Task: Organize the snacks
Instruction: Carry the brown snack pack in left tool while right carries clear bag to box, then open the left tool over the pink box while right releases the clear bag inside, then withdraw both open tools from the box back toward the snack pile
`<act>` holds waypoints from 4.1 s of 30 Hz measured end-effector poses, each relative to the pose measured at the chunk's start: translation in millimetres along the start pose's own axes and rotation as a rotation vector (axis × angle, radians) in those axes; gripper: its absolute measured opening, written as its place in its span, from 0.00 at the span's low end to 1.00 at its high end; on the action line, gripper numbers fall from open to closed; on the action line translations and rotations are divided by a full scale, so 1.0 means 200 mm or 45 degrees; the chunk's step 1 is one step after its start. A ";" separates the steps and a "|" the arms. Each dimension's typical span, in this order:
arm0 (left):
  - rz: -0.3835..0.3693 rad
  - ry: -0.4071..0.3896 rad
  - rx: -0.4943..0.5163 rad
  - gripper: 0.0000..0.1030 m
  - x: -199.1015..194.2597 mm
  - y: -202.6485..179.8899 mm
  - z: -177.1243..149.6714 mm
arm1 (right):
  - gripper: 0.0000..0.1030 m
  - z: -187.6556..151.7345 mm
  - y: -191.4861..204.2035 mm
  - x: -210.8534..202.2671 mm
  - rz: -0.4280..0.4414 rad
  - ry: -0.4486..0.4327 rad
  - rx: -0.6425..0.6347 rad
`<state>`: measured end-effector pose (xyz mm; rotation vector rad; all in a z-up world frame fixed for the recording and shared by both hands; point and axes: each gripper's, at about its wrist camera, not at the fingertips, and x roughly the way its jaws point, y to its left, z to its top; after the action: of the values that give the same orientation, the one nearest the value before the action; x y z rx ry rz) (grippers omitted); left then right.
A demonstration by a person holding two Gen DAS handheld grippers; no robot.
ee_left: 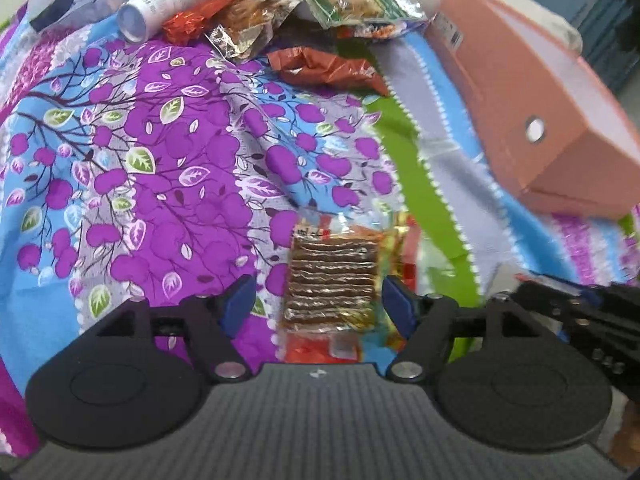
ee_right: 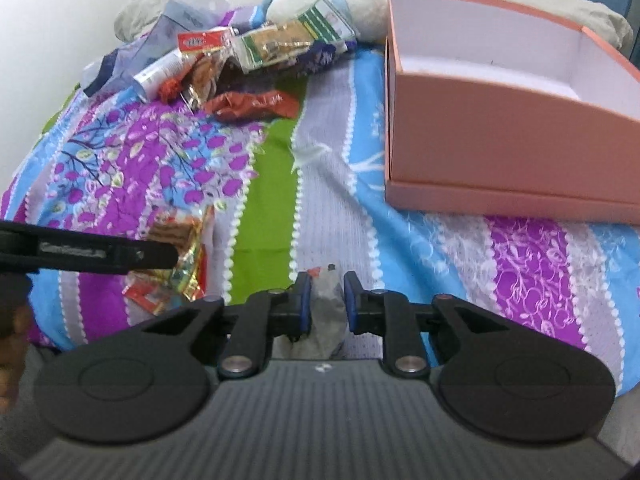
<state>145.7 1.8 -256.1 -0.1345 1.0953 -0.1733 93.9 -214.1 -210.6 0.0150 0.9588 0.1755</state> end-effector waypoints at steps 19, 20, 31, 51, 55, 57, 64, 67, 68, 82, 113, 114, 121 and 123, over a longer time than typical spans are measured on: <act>0.020 -0.014 0.127 0.56 0.04 -0.07 0.02 | 0.26 -0.04 -0.03 0.11 0.093 0.060 0.053; 0.008 -0.018 0.114 0.55 0.03 -0.06 0.02 | 0.26 -0.04 -0.02 0.10 0.090 0.058 0.042; -0.067 -0.091 0.010 0.55 -0.14 -0.04 0.06 | 0.23 0.07 0.00 -0.04 0.035 -0.036 0.023; -0.279 -0.317 0.079 0.55 -0.51 -0.39 0.61 | 0.23 0.49 -0.16 -0.41 -0.015 -0.348 0.067; -0.326 -0.312 0.088 0.55 -0.47 -0.49 0.73 | 0.23 0.58 -0.27 -0.40 -0.052 -0.372 0.103; -0.348 -0.298 0.089 0.55 -0.43 -0.54 0.79 | 0.23 0.61 -0.32 -0.38 -0.072 -0.368 0.116; -0.390 -0.225 0.125 0.55 -0.18 -0.68 0.95 | 0.24 0.72 -0.52 -0.24 -0.134 -0.347 0.202; -0.394 -0.198 0.141 0.55 -0.08 -0.74 1.02 | 0.24 0.76 -0.60 -0.16 -0.150 -0.326 0.242; -0.396 -0.190 0.149 0.55 -0.04 -0.75 1.03 | 0.24 0.77 -0.62 -0.12 -0.155 -0.317 0.253; -0.401 -0.133 0.236 0.61 0.24 -0.87 1.13 | 0.27 0.75 -0.78 0.20 -0.148 -0.149 0.333; -0.360 -0.430 0.144 0.71 -0.66 -0.56 0.78 | 0.63 0.63 -0.36 -0.43 -0.071 -0.411 0.245; -0.354 -0.440 0.145 0.71 -0.69 -0.55 0.76 | 0.63 0.62 -0.35 -0.44 -0.068 -0.418 0.241; -0.306 -0.512 0.129 0.71 -0.86 -0.46 0.59 | 0.63 0.55 -0.25 -0.56 -0.017 -0.464 0.222; -0.303 -0.526 0.120 0.71 -0.90 -0.43 0.55 | 0.63 0.52 -0.22 -0.59 -0.018 -0.471 0.212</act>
<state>157.1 -42.8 -33.7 -0.2061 0.6561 -0.3922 118.4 -268.3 -58.7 0.1875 0.6023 0.0754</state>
